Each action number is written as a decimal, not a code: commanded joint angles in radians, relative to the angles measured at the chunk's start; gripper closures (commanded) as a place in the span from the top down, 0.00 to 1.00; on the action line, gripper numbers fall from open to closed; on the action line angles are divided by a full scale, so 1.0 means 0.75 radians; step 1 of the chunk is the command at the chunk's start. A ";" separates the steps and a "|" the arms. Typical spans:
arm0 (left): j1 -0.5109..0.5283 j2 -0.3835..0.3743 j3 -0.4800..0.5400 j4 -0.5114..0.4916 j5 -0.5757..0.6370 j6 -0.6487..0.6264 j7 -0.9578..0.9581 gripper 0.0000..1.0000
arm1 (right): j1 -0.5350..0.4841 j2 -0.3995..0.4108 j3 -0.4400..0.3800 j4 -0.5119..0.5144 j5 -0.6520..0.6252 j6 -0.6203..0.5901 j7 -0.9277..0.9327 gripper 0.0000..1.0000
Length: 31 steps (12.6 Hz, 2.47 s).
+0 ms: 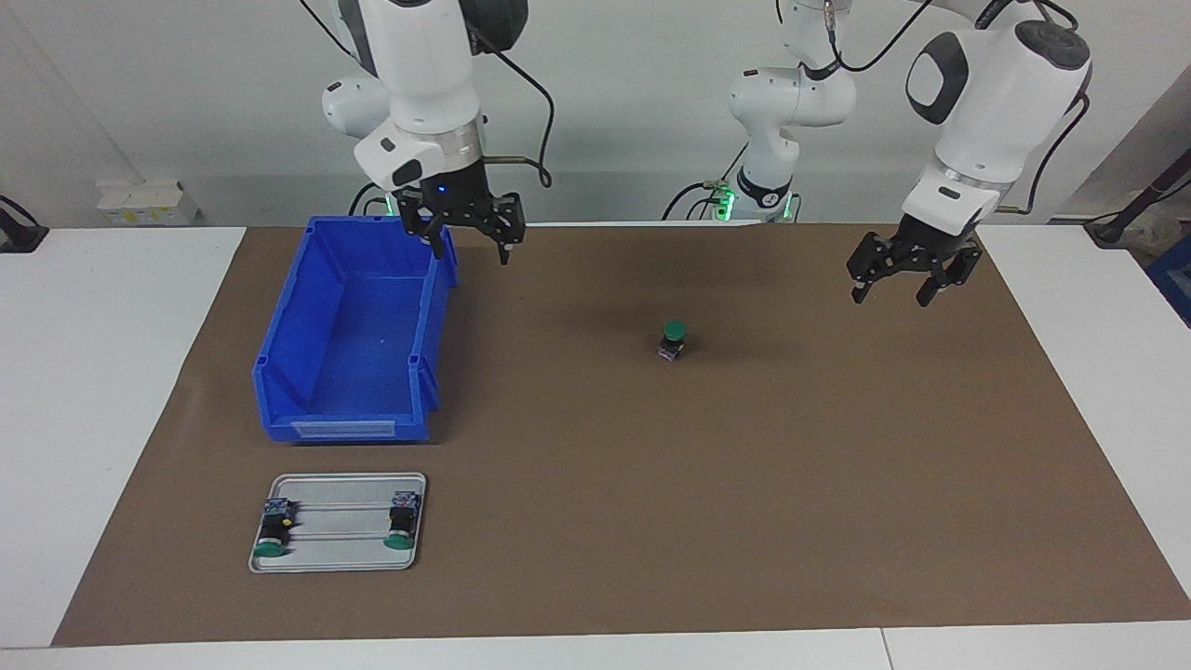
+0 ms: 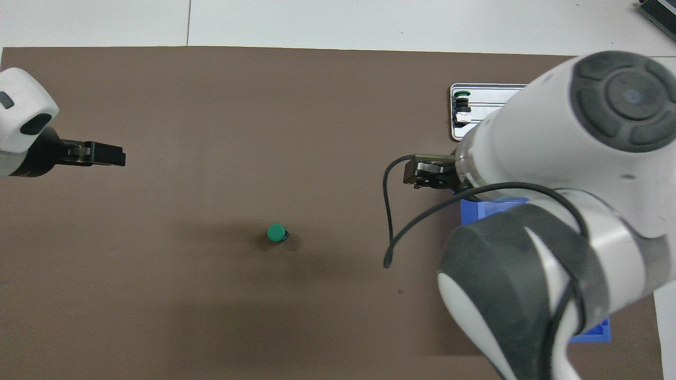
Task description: Place and press button with both arms
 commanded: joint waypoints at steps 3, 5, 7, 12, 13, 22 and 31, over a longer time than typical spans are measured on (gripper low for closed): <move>0.082 0.068 -0.016 0.275 0.024 -0.269 0.114 1.00 | 0.228 0.406 -0.005 0.354 0.003 0.101 0.362 0.89; 0.083 0.062 -0.016 0.291 0.022 -0.306 0.112 1.00 | 0.280 0.455 0.007 0.342 0.015 0.305 0.452 0.88; 0.087 0.066 -0.018 0.297 0.022 -0.330 0.112 1.00 | 0.304 0.472 0.032 0.265 0.048 0.443 0.471 0.88; 0.081 0.025 -0.022 0.242 0.020 -0.394 0.109 1.00 | 0.392 0.635 0.032 0.176 0.040 0.662 0.430 0.87; 0.081 0.023 -0.020 0.228 0.020 -0.394 0.107 1.00 | 0.395 0.656 0.032 0.160 0.040 0.705 0.430 0.87; 0.060 -0.016 -0.022 0.132 0.084 -0.294 0.114 1.00 | 0.403 0.650 0.044 0.011 0.138 0.726 0.552 0.86; 0.080 -0.016 -0.024 0.134 0.084 -0.306 0.107 1.00 | 0.397 0.648 0.044 0.000 0.252 0.668 0.783 0.74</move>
